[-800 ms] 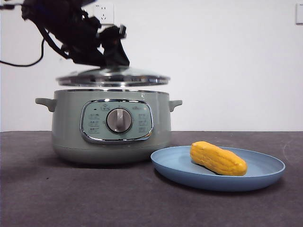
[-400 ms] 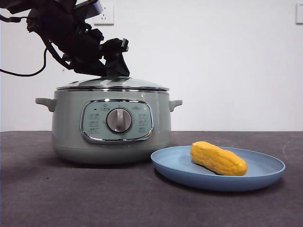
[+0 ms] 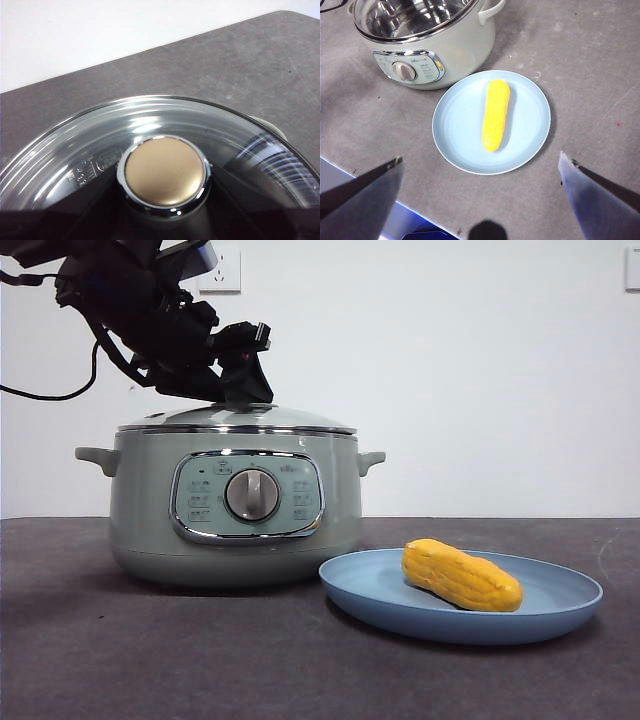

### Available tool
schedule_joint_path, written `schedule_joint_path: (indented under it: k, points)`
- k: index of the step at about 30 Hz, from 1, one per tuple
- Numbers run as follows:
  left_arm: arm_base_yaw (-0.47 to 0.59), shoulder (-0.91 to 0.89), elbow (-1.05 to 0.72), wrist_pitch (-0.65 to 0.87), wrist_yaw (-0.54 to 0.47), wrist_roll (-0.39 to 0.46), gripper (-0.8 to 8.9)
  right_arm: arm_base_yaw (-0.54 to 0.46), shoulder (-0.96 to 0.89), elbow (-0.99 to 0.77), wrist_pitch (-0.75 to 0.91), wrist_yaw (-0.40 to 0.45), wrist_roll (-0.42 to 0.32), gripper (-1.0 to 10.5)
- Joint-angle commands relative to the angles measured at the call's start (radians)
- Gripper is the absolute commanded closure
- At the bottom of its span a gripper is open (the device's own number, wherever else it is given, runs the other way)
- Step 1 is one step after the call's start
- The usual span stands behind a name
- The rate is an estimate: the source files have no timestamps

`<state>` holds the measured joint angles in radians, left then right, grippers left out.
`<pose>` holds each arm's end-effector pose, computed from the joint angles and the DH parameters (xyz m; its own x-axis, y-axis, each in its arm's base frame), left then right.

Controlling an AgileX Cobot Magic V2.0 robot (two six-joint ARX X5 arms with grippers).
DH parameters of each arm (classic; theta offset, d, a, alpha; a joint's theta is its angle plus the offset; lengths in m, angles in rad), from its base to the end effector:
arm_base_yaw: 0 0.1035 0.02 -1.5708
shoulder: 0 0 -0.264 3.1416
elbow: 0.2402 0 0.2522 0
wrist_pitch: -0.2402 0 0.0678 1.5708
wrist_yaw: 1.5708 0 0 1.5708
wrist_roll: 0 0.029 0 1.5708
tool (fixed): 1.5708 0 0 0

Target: Take the corn out from the steamer,put the corn on the plate,close the lid

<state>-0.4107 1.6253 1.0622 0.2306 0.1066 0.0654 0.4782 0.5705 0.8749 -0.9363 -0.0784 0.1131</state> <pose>0.3333 -0.1485 0.2555 0.8192 -0.4728 -0.3245 0.5077 0.8611 0.0271 0.0802 0.0442 0.3196 0.6782 0.4397 -0.5889 -0.4524 0.8812 0.1370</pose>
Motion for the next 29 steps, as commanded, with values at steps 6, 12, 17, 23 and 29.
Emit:
schedule_joint_path:
  k: [6, 12, 17, 23, 29]
  points:
    - [-0.015, -0.005, 0.007, -0.026, 0.007, 0.011, 8.22, 0.002, -0.003, -0.005, 0.004, 0.001, 0.01, 4.1]
    - [-0.016, -0.005, 0.007, -0.06, 0.008, 0.01, 8.22, 0.002, -0.003, -0.005, 0.004, 0.0, 0.01, 4.1]
    - [-0.016, -0.005, 0.007, -0.136, 0.007, 0.01, 7.65, 0.002, -0.003, -0.005, 0.004, 0.0, 0.01, 4.1]
    - [-0.015, -0.005, 0.007, -0.137, 0.006, 0.01, 3.1, 0.002, -0.003, -0.005, 0.004, 0.0, 0.01, 4.1]
    - [-0.013, -0.012, 0.007, -0.127, 0.002, 0.01, 3.1, 0.002, -0.003, -0.005, 0.004, 0.001, 0.01, 4.1]
